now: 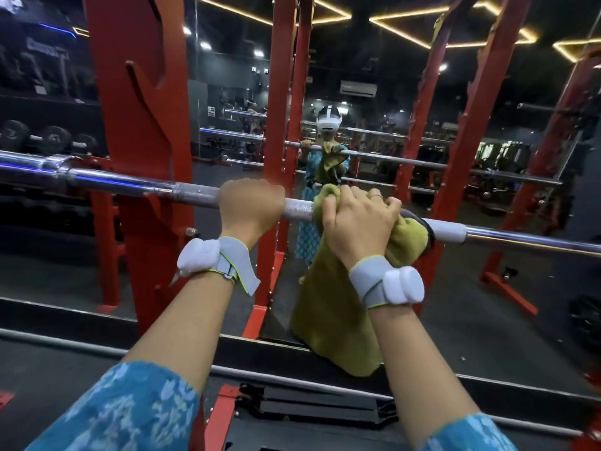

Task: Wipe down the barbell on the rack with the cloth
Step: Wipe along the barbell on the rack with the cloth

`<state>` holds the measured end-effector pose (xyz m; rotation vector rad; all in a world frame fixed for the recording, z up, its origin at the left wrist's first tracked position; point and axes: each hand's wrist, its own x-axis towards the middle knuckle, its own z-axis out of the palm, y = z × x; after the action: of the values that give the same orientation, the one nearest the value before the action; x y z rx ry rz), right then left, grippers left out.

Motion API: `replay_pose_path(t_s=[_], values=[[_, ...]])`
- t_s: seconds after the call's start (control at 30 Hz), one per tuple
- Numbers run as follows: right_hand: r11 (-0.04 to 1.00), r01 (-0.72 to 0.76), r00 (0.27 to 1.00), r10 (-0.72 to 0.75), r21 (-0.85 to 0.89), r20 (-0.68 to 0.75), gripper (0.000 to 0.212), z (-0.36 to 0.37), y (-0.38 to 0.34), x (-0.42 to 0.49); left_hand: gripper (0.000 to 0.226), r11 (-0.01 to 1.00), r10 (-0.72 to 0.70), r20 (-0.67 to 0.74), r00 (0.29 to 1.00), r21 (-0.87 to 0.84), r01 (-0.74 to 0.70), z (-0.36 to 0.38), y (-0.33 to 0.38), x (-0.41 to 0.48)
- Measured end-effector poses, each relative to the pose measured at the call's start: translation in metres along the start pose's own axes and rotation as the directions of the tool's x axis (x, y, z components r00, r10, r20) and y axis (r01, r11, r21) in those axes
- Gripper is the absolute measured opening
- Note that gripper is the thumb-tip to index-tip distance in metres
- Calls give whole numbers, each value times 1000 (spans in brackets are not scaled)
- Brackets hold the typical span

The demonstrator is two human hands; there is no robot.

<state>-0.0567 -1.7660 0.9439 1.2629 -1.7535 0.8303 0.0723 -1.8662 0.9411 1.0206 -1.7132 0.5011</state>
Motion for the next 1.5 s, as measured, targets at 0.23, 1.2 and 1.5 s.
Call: replay_pose_path(t_s=[0.23, 1.2, 1.5], values=[[990, 18, 867, -86, 142, 491, 36, -13, -23, 38, 48, 999, 6, -20, 1000, 39, -5, -1, 1, 1], [979, -202, 893, 199, -38, 405, 54, -19, 5, 27, 50, 1000, 9, -19, 1000, -5, -9, 1, 0, -2], [974, -90, 975, 128, 208, -181, 41, 28, -13, -39, 44, 998, 0, -56, 998, 63, 4, 2, 2, 0]])
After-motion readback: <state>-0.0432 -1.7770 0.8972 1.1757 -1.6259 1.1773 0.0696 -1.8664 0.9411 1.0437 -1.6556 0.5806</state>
